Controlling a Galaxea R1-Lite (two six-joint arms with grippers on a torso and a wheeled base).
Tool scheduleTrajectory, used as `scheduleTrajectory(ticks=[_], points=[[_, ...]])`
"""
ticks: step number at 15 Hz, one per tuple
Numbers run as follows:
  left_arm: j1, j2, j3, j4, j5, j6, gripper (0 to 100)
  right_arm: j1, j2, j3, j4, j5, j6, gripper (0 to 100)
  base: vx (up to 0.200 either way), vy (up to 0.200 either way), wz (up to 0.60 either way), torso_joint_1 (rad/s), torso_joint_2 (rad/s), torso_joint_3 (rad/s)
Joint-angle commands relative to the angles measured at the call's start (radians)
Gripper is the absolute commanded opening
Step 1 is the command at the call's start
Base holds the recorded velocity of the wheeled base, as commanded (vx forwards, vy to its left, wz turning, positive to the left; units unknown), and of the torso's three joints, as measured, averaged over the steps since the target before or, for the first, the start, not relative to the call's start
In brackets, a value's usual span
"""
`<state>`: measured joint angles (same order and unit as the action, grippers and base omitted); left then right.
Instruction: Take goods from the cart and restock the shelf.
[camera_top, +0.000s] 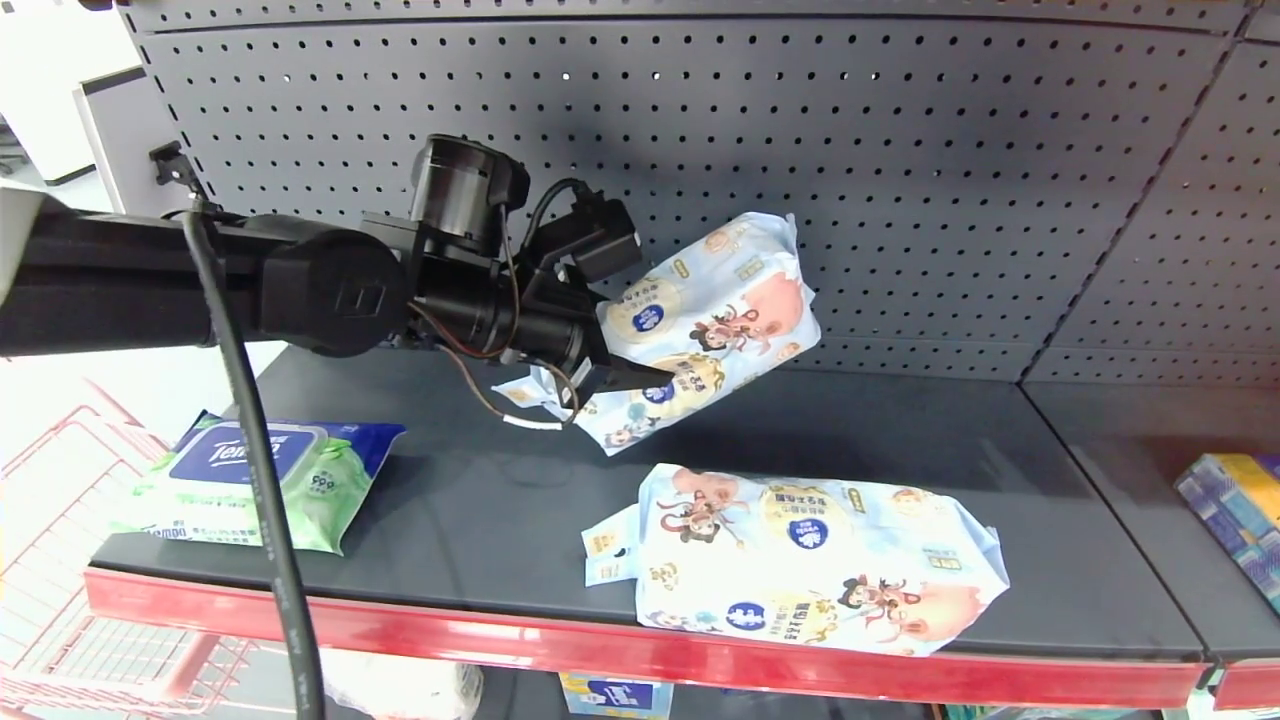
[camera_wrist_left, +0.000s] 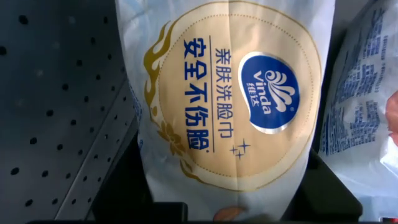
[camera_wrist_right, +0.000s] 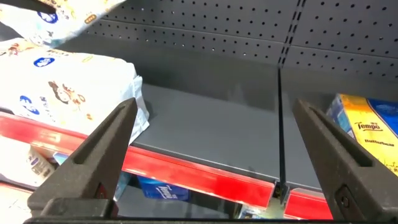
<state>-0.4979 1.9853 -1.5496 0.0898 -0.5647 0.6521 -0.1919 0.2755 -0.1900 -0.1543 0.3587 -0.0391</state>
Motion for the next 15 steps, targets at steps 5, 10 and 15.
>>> scheduleTrajectory(ticks=[5, 10, 15], points=[[-0.011, 0.023, -0.003, 0.002, 0.0, 0.006, 0, 0.0, 0.005, -0.002, -0.001, -0.001, -0.001, 100, 0.0, 0.0, 0.0, 0.0, 0.0, 0.0], [-0.013, 0.053, -0.006, 0.001, 0.0, 0.009, 0, 0.0, 0.008, 0.003, -0.001, -0.001, -0.001, 100, 0.0, 0.0, 0.0, 0.0, 0.0, 0.0], [-0.025, 0.089, -0.044, -0.001, 0.0, 0.009, 0, -0.001, 0.011, 0.003, -0.001, -0.001, -0.001, 100, 0.0, 0.0, 0.0, 0.0, 0.0, 0.0]])
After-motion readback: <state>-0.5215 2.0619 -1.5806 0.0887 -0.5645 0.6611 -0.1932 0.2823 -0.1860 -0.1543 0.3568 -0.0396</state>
